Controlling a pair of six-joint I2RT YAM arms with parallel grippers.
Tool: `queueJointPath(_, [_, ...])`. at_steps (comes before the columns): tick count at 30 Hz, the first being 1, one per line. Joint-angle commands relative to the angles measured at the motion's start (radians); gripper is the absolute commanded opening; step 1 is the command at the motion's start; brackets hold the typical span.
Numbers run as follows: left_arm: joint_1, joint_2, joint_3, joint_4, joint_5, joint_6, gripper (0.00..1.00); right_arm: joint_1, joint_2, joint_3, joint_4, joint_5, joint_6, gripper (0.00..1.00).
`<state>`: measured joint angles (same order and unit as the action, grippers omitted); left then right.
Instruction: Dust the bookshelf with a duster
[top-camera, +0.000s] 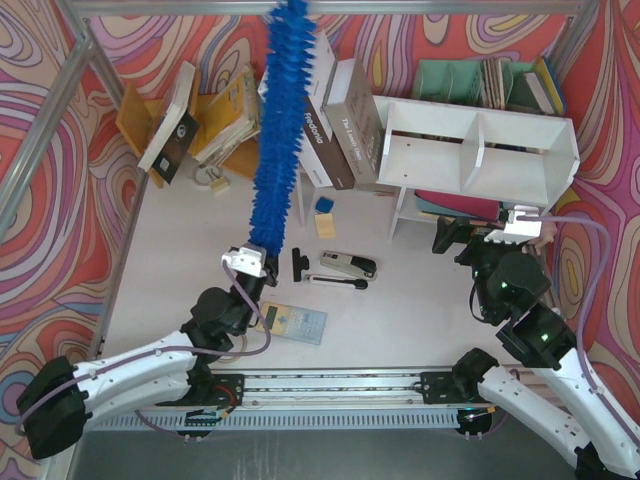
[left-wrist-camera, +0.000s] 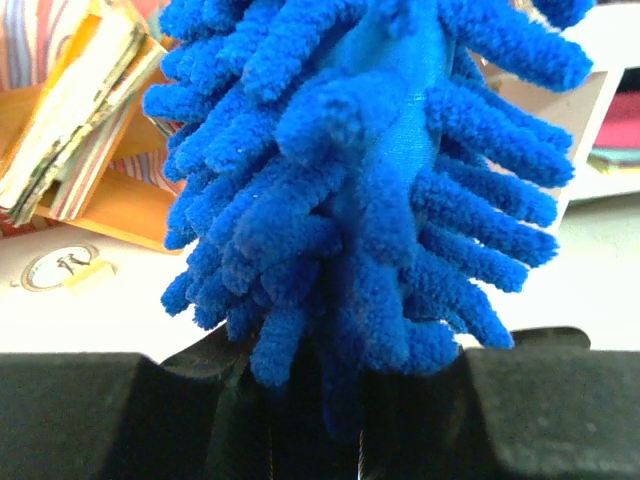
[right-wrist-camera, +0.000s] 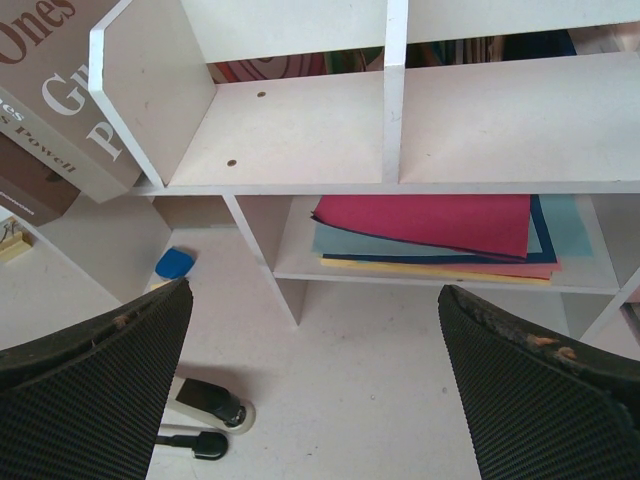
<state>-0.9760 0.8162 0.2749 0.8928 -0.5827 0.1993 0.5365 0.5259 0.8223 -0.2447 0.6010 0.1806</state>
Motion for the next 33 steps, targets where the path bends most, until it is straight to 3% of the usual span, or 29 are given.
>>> queueJointPath(1, [0.001,0.019,0.025,-0.097,0.105,0.032,0.0,0.0,0.004,-0.003,0.017,0.001,0.0,0.99])
queueJointPath(22, [0.018,0.363,-0.052,0.081,0.164,0.022,0.0,0.001,0.008,-0.002,0.017,0.004,-0.003,0.99])
queueJointPath(33, [0.018,0.137,0.005,-0.081,0.162,0.037,0.0,0.0,0.01,-0.003,0.019,0.002,-0.005,0.99])
